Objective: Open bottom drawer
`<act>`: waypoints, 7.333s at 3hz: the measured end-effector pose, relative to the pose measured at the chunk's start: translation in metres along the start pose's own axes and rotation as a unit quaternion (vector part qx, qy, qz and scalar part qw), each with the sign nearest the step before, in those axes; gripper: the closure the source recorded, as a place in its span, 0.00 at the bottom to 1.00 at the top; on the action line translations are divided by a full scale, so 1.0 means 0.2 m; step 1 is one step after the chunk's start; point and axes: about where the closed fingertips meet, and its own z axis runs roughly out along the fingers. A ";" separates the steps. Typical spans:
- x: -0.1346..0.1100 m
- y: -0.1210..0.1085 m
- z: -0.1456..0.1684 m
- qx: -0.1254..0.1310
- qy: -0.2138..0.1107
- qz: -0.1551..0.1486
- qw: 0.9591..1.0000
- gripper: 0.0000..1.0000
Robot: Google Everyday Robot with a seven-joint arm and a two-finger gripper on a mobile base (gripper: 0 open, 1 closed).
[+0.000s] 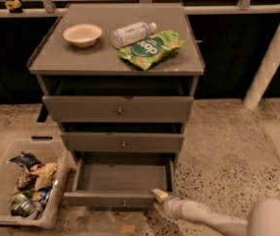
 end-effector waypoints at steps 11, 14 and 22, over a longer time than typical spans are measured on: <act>-0.07 0.19 -0.10 0.017 -0.025 -0.002 1.000 1.00; -0.10 0.21 -0.15 0.021 -0.025 -0.004 0.999 1.00; -0.24 0.33 -0.20 0.062 -0.021 -0.026 0.998 1.00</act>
Offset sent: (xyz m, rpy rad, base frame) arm -0.2659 -0.0456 -0.1540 0.3825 -0.0758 0.1429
